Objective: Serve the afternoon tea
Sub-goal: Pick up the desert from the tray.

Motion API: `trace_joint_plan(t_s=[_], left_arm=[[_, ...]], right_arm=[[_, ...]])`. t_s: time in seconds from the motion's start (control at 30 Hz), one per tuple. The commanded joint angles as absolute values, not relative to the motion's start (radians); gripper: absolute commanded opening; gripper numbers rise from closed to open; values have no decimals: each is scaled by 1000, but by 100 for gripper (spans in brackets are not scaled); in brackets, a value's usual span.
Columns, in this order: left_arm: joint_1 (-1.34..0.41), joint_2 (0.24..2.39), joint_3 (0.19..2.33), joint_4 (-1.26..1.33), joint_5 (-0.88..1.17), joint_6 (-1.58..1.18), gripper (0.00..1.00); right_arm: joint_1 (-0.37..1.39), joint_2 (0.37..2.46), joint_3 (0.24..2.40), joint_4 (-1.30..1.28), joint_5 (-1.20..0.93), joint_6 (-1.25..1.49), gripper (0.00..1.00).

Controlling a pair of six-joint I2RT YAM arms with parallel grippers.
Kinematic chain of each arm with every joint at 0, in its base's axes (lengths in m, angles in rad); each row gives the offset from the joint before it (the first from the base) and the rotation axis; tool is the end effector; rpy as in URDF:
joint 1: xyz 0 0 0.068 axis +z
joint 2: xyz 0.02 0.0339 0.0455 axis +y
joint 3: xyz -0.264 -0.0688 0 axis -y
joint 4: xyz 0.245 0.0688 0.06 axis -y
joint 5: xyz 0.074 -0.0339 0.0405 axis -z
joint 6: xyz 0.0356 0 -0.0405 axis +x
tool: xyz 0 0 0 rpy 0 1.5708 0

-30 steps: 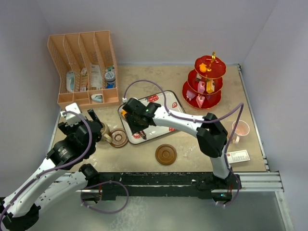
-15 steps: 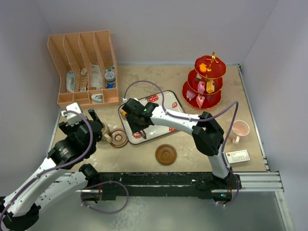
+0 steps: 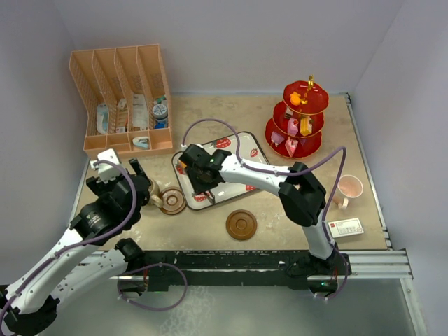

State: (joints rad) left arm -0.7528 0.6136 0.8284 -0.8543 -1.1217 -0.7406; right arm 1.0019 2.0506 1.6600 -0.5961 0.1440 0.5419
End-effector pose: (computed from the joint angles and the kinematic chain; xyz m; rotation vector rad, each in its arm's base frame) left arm 0.0967 -0.0467 0.3230 -0.5425 1.7561 0.2098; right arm 0.2475 0.3776 0.2188 -0.5369 2.5400 0.4101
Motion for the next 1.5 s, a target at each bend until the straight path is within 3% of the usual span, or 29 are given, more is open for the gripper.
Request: trace_joint_plan(t_s=[0.0, 0.17, 0.73, 1.13, 1.47], left_arm=[[-751, 620, 857, -839, -1129, -735, 88], [-750, 622, 856, -836, -1128, -734, 88], [-752, 648, 855, -833, -1114, -723, 88], [-751, 658, 854, -830, -1109, -718, 88], [-751, 656, 854, -830, -1112, -721, 88]], right_arm=[[996, 2013, 1661, -597, 178, 536, 37], [985, 1963, 1624, -600, 196, 541, 34], [960, 1682, 1211, -519, 158, 611, 33], [956, 1718, 1301, -582, 190, 567, 43], [957, 1710, 1311, -621, 218, 572, 43]])
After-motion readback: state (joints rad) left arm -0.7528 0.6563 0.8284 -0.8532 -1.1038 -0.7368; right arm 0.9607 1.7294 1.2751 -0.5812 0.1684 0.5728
